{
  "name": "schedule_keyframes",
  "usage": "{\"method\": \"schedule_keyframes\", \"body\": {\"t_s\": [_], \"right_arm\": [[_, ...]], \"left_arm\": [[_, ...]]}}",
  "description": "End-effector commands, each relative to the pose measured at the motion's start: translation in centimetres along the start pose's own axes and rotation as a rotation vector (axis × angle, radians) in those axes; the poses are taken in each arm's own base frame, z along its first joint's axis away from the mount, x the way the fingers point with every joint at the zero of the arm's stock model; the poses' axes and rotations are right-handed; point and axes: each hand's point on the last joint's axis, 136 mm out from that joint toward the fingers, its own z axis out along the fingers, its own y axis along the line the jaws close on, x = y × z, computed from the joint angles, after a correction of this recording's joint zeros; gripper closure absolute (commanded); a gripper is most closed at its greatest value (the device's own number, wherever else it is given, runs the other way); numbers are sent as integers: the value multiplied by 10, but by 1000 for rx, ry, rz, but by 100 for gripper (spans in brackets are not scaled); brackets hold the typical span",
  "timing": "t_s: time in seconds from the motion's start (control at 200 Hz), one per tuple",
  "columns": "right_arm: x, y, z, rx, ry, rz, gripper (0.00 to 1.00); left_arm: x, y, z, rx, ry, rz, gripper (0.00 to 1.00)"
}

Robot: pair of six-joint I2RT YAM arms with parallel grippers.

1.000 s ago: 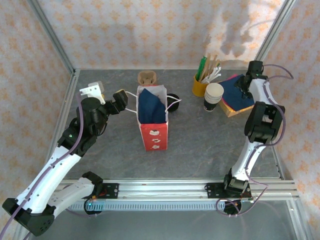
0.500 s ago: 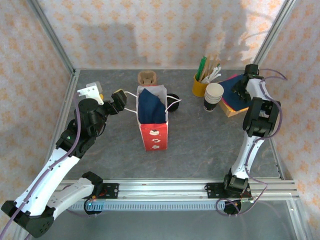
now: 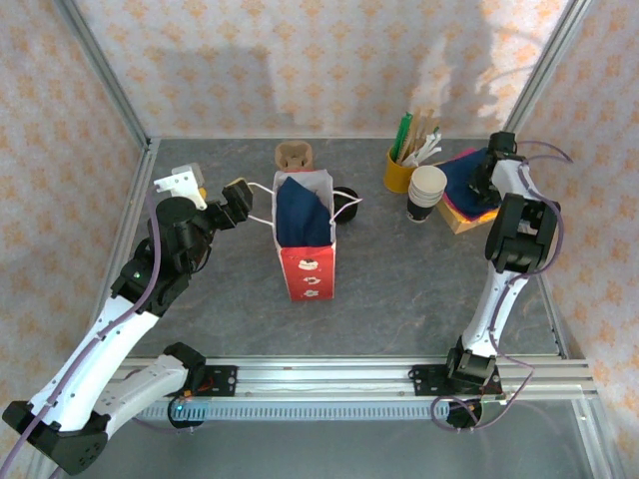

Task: Pack the takeout coffee

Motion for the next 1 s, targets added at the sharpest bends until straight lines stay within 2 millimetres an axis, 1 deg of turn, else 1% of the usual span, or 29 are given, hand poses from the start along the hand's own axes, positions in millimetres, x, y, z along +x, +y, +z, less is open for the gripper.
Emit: {"method": "schedule_keyframes", "body": {"t_s": [0.0, 0.105, 0.2, 0.285, 0.36, 0.445, 0.566, 0.631, 0.766, 0.891, 0.991], "right_arm": [[7, 4, -17, -29, 17, 5, 76], [-1, 8, -37, -55, -19, 7, 78], [-10, 11, -59, -81, -60, 12, 82], [-17, 14, -77, -106, -94, 14, 89], [-18, 17, -91, -132, -108, 14, 96], [-21, 18, -107, -148, -131, 18, 100], [-28, 20, -134, -173, -173, 23, 100], [-31, 23, -155, -205, -200, 27, 100], [-38, 34, -210, -307, -275, 30, 100], [-39, 46, -278, -382, -392, 2, 100], [-27, 68, -335, -495, -468, -51, 100]], "left_arm": [[-3, 3, -2, -5, -13, -13, 6], [-3, 3, -2, -5, -13, -14, 6], [-3, 3, -2, -3, -12, -17, 6], [-3, 3, -2, -2, -12, -17, 6], [-3, 2, -3, 0, -13, -18, 6], [-3, 3, -4, 1, -14, -18, 6], [-4, 3, -5, 1, -15, -18, 6], [-5, 3, -6, 1, -18, -19, 6], [-6, 2, -7, 9, -20, -23, 6], [-4, -1, -6, 27, -16, -24, 5], [0, -5, -2, 42, 5, -13, 5]]}}
